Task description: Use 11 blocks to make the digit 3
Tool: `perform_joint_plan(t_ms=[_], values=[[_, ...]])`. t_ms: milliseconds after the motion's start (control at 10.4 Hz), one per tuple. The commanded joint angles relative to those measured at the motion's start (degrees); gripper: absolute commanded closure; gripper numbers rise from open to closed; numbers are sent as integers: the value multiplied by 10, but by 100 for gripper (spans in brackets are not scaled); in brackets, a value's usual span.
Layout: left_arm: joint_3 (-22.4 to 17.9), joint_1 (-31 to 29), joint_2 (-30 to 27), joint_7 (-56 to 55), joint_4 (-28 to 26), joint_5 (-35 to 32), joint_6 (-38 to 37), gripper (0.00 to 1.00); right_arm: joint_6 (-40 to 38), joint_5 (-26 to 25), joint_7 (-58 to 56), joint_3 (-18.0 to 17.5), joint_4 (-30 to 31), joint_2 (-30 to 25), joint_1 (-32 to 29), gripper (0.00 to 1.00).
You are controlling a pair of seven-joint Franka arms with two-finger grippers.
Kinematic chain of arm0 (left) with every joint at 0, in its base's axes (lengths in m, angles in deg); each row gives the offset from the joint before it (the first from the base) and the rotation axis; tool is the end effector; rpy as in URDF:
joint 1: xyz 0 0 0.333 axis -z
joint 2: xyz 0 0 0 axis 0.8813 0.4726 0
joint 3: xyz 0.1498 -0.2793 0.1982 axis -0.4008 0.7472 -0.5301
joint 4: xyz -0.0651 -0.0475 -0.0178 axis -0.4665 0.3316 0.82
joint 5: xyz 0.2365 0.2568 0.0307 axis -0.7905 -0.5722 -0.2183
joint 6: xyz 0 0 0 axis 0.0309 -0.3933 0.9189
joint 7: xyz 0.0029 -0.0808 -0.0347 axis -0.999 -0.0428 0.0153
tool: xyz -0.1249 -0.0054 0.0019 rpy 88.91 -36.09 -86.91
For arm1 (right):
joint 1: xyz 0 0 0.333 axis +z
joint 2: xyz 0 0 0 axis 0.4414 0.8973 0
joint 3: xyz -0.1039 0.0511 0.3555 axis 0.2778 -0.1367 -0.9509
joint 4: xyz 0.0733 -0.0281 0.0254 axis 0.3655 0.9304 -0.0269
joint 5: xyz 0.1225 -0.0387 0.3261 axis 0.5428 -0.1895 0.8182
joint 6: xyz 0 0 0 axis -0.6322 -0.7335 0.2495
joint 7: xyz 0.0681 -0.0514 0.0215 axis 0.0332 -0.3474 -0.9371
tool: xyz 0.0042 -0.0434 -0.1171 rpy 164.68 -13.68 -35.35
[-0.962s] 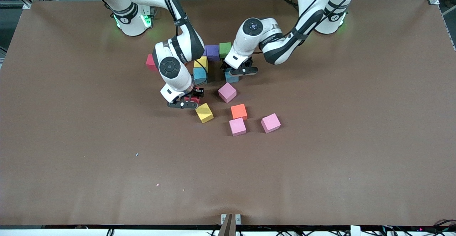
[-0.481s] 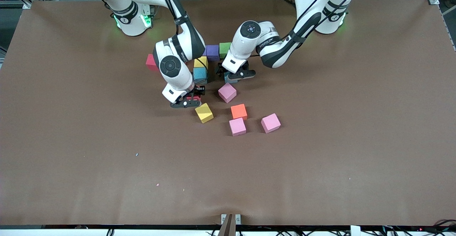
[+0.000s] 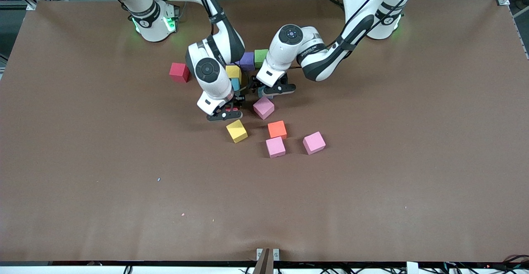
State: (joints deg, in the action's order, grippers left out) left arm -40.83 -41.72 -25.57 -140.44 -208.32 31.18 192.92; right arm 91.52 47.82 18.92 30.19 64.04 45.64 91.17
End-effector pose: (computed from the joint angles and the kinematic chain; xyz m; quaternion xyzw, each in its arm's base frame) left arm 0.3719 -0.4874 0.2870 0.9838 0.1205 -0.0095 0.1326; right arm 0.4362 0.3945 0.2859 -0.9978 -0.0503 0.0343 0.0256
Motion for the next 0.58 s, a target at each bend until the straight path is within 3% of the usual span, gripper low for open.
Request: perform_joint_plan(t_ms=[0,481], values=[[-6,4,12,-15,6,-20,3,0,20,13,6,2,11,3,12,74],[-6,-1,21,-45,1,-21,5,0,44,12,5,2,41,3,27,73]])
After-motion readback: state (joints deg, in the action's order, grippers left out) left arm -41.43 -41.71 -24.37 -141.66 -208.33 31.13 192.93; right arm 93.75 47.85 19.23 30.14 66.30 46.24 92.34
